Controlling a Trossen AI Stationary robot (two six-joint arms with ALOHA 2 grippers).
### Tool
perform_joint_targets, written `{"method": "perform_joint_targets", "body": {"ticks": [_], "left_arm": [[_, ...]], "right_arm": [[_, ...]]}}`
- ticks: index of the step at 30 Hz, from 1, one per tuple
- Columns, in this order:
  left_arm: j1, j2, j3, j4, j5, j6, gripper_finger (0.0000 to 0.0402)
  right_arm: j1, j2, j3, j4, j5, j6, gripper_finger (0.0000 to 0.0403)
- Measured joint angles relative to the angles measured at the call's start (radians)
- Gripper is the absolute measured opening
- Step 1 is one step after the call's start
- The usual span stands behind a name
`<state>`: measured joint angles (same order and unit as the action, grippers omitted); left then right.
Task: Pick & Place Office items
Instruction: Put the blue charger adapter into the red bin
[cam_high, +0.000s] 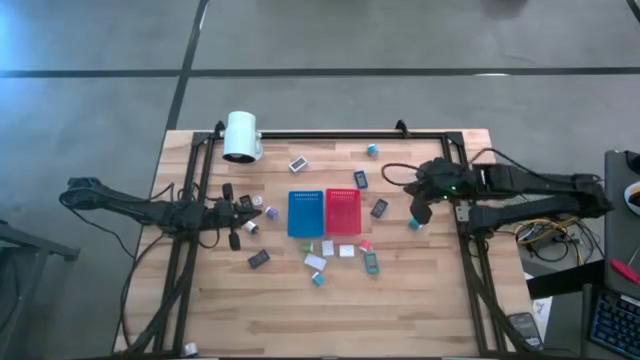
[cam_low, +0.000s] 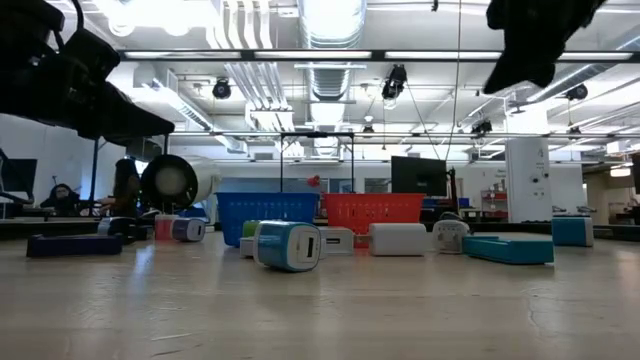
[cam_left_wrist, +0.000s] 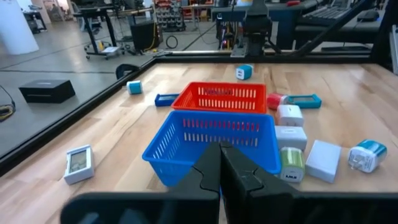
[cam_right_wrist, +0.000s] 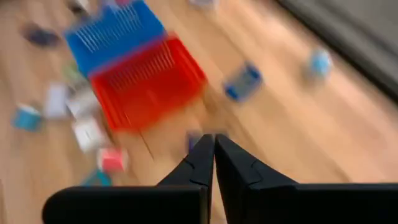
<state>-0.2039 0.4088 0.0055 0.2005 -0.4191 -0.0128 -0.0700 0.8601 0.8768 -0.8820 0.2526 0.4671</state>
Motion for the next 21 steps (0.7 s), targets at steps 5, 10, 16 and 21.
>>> {"method": "perform_joint_targets", "body": {"ticks": [5, 10, 16, 21], "left_arm": [[0.000, 0.000, 0.000, 0.000, -0.001, 0.043, 0.0003], [0.000, 0.000, 0.000, 0.005, -0.003, 0.085, 0.0003], [0.000, 0.000, 0.000, 0.005, -0.003, 0.086, 0.0003], [0.000, 0.000, 0.000, 0.003, -0.003, 0.084, 0.0003]], "right_arm": [[0.000, 0.210, 0.169, -0.365, -0.075, 0.108, 0.0058], [0.000, 0.343, 0.208, -0.421, -0.229, 0.134, 0.0132], [0.000, 0.419, 0.182, -0.420, -0.274, 0.164, 0.0224], [0.000, 0.413, 0.093, -0.404, -0.246, 0.215, 0.0280]]}}
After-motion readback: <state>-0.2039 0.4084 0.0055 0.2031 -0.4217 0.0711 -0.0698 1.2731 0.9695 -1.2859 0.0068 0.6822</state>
